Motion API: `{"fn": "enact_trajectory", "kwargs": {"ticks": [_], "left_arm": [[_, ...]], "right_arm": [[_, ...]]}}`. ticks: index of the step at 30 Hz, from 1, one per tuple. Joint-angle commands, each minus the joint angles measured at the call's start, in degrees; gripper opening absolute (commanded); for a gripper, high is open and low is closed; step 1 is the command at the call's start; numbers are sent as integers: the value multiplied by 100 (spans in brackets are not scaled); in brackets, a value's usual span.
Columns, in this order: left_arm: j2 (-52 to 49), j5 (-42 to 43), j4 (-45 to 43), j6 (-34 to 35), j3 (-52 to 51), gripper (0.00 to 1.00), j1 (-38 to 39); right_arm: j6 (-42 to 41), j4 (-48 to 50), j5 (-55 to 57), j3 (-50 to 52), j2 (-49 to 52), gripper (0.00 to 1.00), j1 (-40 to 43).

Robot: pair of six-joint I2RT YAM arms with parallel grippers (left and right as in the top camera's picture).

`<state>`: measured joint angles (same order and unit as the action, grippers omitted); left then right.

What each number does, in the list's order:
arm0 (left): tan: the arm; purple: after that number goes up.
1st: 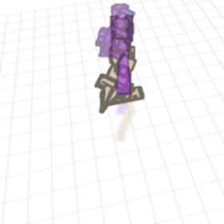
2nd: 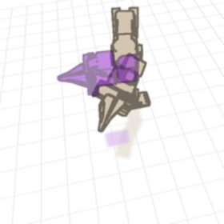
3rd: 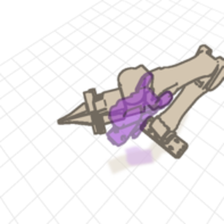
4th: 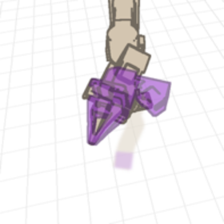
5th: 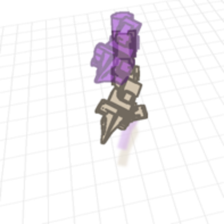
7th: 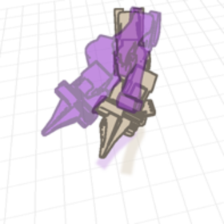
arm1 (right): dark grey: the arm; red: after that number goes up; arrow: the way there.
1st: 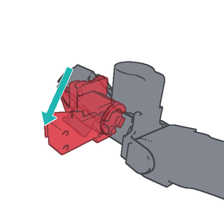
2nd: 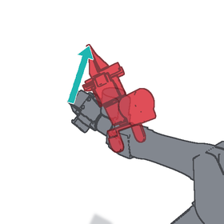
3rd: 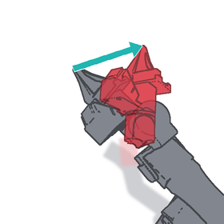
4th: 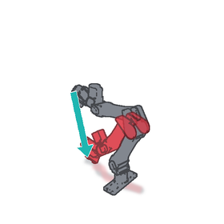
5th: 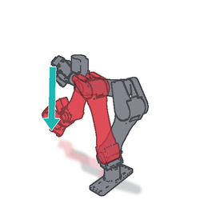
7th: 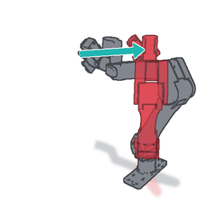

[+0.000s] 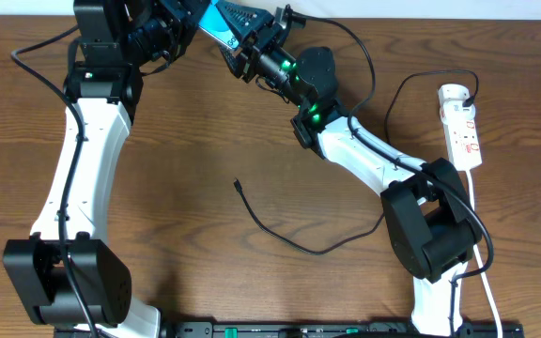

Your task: Plug charger to phone and switch on socket

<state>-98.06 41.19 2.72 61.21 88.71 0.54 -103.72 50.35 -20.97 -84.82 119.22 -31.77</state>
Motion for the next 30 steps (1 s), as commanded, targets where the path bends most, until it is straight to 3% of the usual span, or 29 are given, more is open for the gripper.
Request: {"fn": "enact_trajectory", "kwargs": {"ticks": [1,3,8,16,24,30], "left_arm": [[0,13,-70,-116,39,7,-48],[0,17,-68,-118,39,8,-83],[0,170,-66,-142,39,7,-280],[0,461,367,-393,39,7,-866],[0,664,984,-848,39,7,-1320],[-98,1303,1010,-1054,39,7,-1508]], "right_arm": [[184,-2,-4,-90,-48,89,-20],[363,-2,-17,-92,-48,99,-20],[1172,-66,-175,-90,-48,99,-7],[3163,-866,-566,-90,-48,99,173],[4218,-1318,-1180,-90,-48,99,686],[5772,-2868,-1954,-90,-48,99,1134]]}}
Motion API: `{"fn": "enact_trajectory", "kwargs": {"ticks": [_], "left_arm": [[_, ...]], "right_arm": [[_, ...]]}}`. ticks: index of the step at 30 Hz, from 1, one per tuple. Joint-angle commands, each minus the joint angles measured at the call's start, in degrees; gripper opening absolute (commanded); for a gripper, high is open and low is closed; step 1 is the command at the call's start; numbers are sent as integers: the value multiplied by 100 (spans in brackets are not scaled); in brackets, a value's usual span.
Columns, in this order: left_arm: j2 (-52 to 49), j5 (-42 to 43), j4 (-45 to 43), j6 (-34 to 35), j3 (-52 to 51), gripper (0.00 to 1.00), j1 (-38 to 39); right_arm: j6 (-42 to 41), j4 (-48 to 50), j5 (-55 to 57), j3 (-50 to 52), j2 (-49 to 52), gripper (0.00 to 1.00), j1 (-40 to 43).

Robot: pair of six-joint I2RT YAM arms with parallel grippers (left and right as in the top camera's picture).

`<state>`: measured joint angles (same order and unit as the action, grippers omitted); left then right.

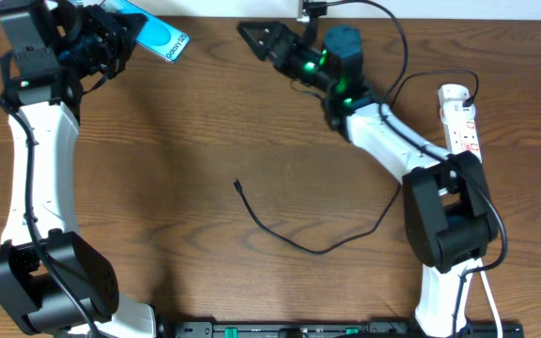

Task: Plug charger to phone and switch on socket
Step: 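Release the phone with the right gripper and pull it back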

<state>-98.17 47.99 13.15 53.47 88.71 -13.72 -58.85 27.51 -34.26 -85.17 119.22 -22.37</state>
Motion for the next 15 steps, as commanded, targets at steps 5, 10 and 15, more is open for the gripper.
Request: {"fn": "enact_trajectory", "kwargs": {"ticks": [5,10,15], "left_arm": [[-516,1259,-33,-525,39,7,-144],[-1115,1613,-28,-857,39,7,-138],[-1364,1668,11,-1388,39,7,-138]], "right_arm": [[2586,-2256,-505,-92,-50,99,310],[3624,-4336,673,-597,-72,99,197],[4374,-6467,2157,-1386,-72,99,-96]]}}
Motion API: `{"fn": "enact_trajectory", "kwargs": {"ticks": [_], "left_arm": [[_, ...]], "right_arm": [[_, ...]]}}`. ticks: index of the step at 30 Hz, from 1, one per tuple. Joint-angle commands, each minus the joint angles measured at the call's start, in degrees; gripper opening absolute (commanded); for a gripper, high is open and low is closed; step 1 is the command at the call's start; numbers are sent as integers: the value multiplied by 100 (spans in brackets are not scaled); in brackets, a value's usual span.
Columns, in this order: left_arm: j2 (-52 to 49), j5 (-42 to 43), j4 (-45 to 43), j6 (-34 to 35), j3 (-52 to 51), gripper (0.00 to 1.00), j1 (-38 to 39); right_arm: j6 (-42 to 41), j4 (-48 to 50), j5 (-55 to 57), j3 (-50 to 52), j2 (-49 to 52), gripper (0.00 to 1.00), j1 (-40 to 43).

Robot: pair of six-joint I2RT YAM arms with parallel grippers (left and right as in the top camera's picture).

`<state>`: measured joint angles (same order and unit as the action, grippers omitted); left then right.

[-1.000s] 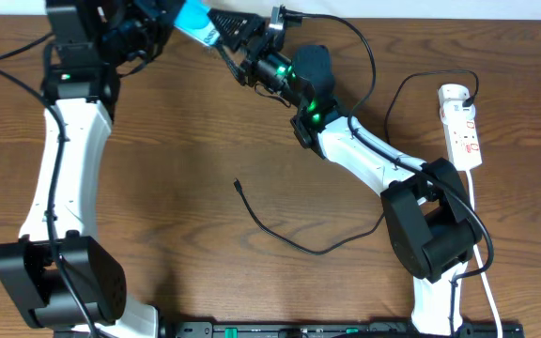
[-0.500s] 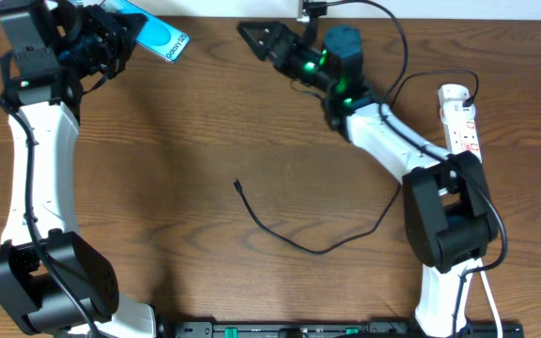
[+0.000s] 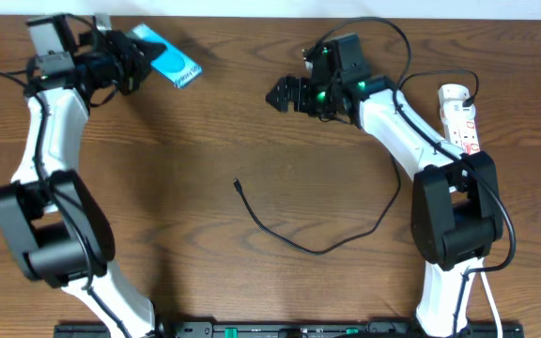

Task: Plug charger to phone and switch on socket
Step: 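Release the phone with the right gripper and pull it back, then move the right gripper down over the cable's USB-C plug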

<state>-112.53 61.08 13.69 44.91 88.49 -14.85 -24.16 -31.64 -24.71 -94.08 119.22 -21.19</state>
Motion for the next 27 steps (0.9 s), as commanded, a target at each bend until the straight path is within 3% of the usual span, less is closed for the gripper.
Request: {"fn": "enact_trajectory", "kwargs": {"ticks": [1,6,13,17,27], "left_arm": [[70,295,-39,-581,61,7,-28],[68,299,-7,-887,61,7,-61],[68,304,544,-1657,61,7,-59],[66,743,763,-2122,61,7,-59],[63,723,981,-2286,61,7,-149]], "right_arm": [[1043,-841,1414,-608,-72,99,-284],[1561,-1615,1687,-791,-72,99,-625],[2006,-1880,1687,-789,-70,99,-1353],[2015,-1895,1711,-789,-70,99,-1773],[1624,-1908,2138,-778,190,98,-2363]]}}
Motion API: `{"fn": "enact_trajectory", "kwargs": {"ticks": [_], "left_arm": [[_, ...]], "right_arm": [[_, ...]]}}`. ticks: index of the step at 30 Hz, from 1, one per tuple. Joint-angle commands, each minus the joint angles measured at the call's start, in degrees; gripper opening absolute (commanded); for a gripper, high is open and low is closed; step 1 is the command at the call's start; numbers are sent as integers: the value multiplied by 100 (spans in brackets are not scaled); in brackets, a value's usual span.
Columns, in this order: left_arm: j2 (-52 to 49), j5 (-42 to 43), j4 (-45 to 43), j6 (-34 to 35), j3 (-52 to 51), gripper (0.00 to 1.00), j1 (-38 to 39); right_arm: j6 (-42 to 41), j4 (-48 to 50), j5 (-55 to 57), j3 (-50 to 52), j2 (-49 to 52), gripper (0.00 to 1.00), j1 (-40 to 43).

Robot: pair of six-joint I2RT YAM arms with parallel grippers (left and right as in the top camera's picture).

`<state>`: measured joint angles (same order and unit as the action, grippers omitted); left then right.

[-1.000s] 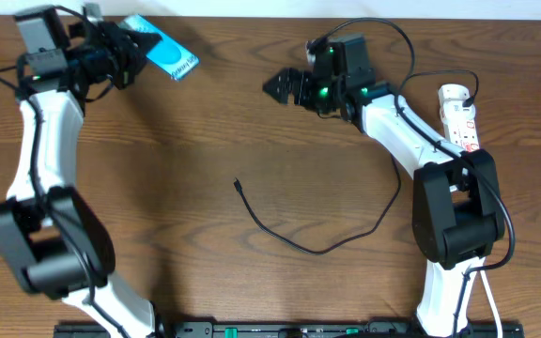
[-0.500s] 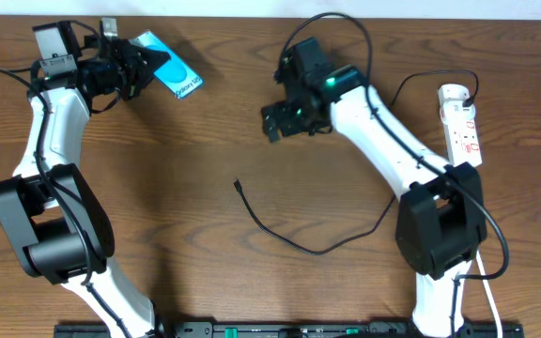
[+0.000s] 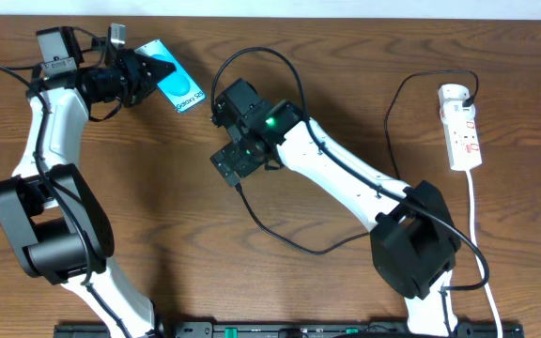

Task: Plug charger to phone and switch on socket
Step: 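Move the right gripper down over the cable's USB-C plug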

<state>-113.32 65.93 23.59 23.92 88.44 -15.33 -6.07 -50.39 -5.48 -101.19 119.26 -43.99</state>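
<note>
A blue phone (image 3: 182, 90) is at the back left, tilted, with my left gripper (image 3: 151, 73) shut on its left end. The black charger cable (image 3: 306, 251) lies in a loop across the middle of the table. Its free plug end (image 3: 239, 187) rests on the wood. My right gripper (image 3: 234, 163) points down right over that plug end, and its fingers are hidden under the wrist. The cable's other end runs up to the white power strip (image 3: 464, 131) at the right edge.
The right arm (image 3: 346, 178) stretches diagonally from its base at the front right across the cable loop. The left arm (image 3: 45, 141) stands along the left edge. A white lead (image 3: 482, 253) runs from the strip toward the front.
My right gripper has moved from the back centre, left and toward the front, to just over the cable's plug end. The left gripper has shifted the phone slightly right and nearer.
Both grippers were together at the back centre around the phone. Then the left gripper held the phone at the back left and the right gripper stood apart. The right then swung nearer, and now sits over the cable's plug end.
</note>
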Motion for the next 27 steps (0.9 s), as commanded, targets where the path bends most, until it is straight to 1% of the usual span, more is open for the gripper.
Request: {"fn": "enact_trajectory", "kwargs": {"ticks": [1,2,13,20,21,24,25,27], "left_arm": [[142,205,-7,-186,66,7,-131],[142,164,-4,-186,66,7,-155],[142,92,-7,-188,66,7,-514],[142,87,-9,-249,66,7,-529],[142,48,-9,-249,66,7,-529],[142,24,-9,-249,66,7,-529],[142,26,-9,-249,66,7,-529],[142,26,-9,-249,66,7,-529]], "right_arm": [[-221,-42,214,-66,223,95,-111],[-278,-42,219,-63,297,92,-136],[-599,31,216,-59,748,92,-354],[-726,52,258,-55,754,87,-466],[-767,92,258,-31,754,85,-483],[-824,109,260,-13,791,72,-487],[-848,116,256,-13,811,69,-487],[-874,116,254,-9,857,68,-487]]}}
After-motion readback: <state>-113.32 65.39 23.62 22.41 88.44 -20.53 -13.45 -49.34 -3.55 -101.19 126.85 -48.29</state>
